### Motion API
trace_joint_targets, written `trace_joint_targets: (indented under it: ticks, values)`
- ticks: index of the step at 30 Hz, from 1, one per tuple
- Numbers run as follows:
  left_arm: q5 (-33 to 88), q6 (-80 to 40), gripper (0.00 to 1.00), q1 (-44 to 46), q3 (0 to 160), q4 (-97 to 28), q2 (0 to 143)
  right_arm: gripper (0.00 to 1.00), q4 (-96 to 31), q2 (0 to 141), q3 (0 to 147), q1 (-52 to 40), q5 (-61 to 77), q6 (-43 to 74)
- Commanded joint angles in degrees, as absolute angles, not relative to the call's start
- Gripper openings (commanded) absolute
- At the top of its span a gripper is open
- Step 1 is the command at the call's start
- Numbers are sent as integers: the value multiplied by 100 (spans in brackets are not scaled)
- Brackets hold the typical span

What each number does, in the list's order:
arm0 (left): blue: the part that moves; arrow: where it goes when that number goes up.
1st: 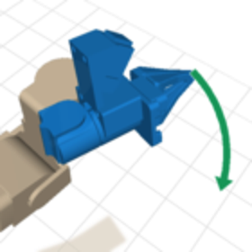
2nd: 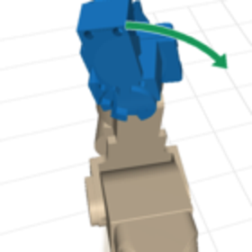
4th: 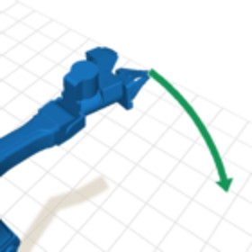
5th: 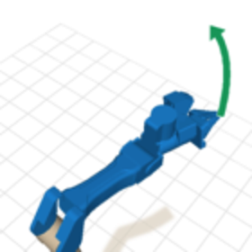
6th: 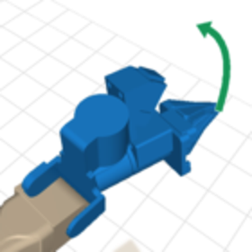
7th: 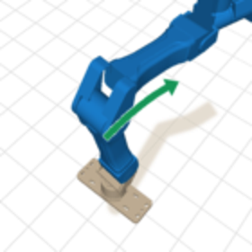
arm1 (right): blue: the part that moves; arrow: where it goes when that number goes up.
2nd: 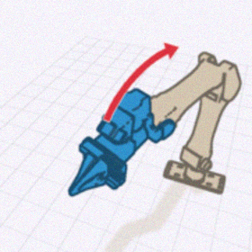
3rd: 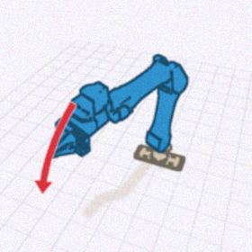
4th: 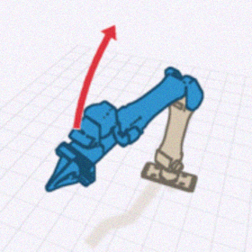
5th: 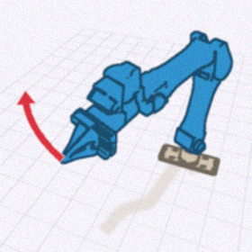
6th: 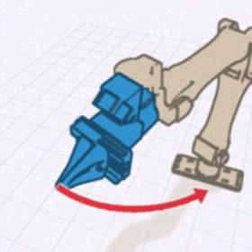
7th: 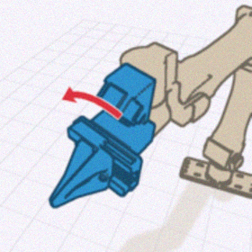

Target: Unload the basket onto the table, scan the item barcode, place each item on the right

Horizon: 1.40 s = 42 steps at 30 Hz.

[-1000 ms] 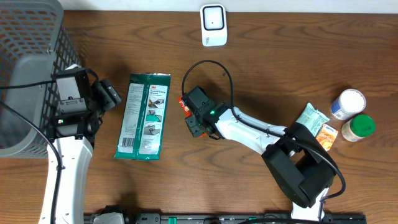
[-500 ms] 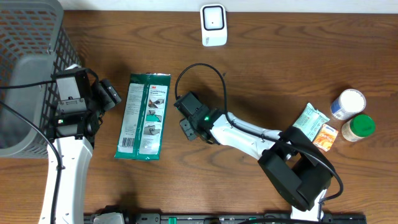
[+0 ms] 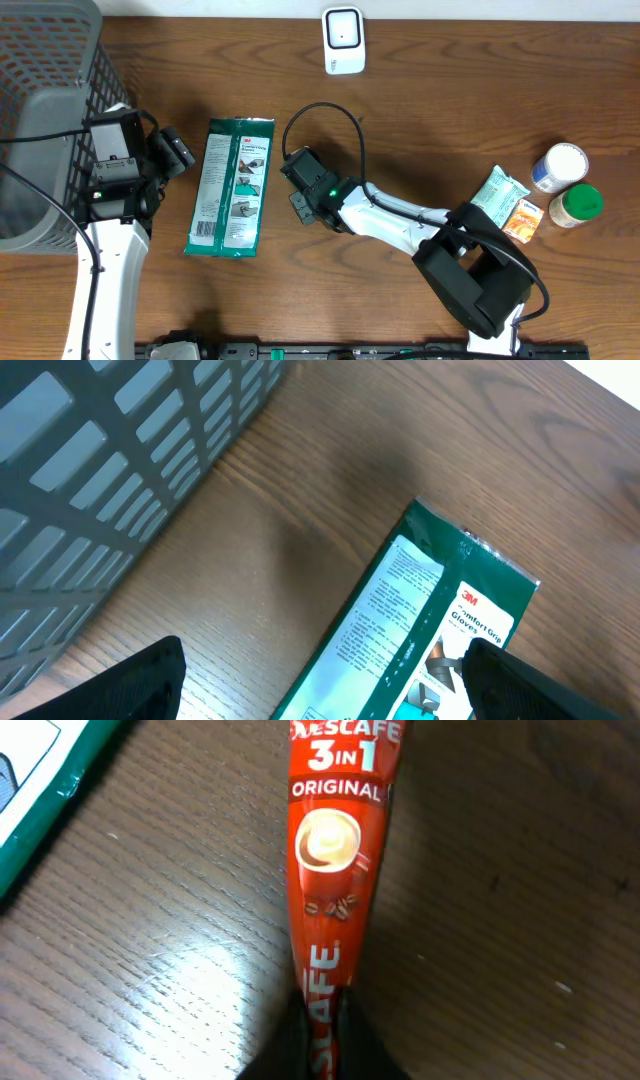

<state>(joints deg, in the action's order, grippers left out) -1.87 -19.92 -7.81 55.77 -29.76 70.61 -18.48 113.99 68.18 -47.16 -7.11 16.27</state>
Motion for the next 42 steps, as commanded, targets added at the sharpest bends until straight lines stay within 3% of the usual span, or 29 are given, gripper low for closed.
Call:
trace_joint_targets:
  ticks: [1, 4, 11, 24, 29, 35, 42]
  values:
    - [-259, -2025, 88, -801, 5723, -2978, 7008, 1, -2014, 11393, 6820, -4731, -722, 1669]
    - [-259, -2025, 88, -801, 5723, -2978, 7008, 4, -2073, 10945, 6840, -4731, -561, 1669]
    - [-259, -2025, 88, -801, 5723, -2978, 7008, 1, -2851, 9548, 6840, -4661, -60, 1592]
    - [-259, -2025, 88, -801, 5723, -2976, 7008, 1, -2915, 9454, 6834, -2888, 6283, 832]
    - [-259, -2025, 88, -801, 5723, -2978, 7008, 1, -2458, 9891, 6834, -2624, 7970, 808]
    - [-259, -2025, 88, -801, 5723, -2978, 7008, 1, -2222, 10429, 6834, -2630, 8934, 808]
    - [-259, -2025, 88, -801, 5723, -2978, 7008, 1, -2206, 10678, 6834, -2633, 8934, 871]
